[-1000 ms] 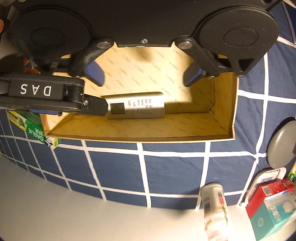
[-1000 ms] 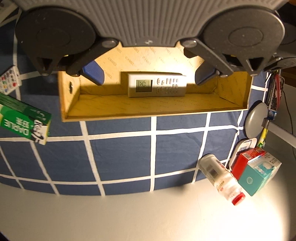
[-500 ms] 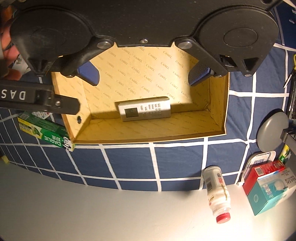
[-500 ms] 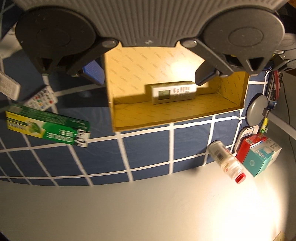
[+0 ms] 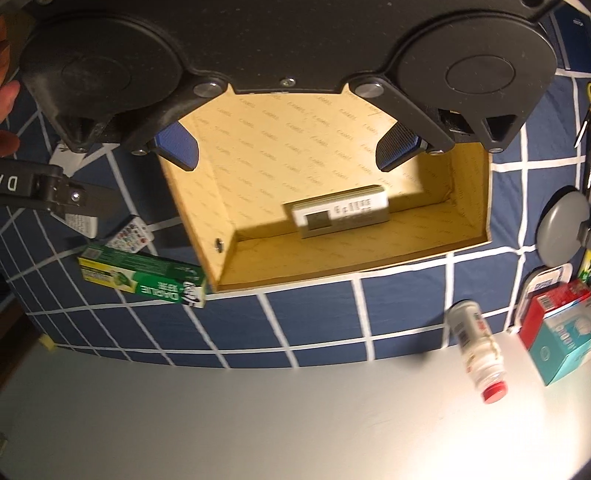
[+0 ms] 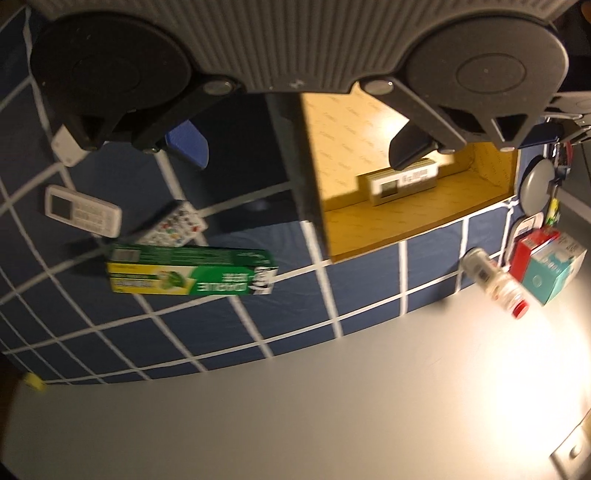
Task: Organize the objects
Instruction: 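Move the right tool back toward the green DARLIE toothpaste box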
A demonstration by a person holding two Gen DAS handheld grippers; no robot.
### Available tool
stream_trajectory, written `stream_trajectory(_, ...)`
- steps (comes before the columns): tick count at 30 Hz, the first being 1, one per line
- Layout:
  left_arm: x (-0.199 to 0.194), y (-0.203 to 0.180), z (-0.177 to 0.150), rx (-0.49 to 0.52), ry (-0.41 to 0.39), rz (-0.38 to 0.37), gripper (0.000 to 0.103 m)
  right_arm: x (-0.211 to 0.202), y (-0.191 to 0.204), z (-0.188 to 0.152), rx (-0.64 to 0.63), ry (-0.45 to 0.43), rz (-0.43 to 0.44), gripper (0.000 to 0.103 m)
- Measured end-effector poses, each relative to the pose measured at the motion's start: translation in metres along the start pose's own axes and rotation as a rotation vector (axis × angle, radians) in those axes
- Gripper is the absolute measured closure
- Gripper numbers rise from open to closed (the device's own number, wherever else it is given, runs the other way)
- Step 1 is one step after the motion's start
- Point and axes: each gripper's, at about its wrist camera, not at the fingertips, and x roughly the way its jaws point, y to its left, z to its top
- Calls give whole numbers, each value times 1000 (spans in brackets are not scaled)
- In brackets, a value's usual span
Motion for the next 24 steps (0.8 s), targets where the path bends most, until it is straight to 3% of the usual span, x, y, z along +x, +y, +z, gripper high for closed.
stream_trajectory(11,9,-52,22,75,-7,-25,0,-13,-55,12,62,-9,-70,0)
stream_trajectory(24,43,-90,64,144,18,-59,0,2,-107,48,111,-6,-145,0)
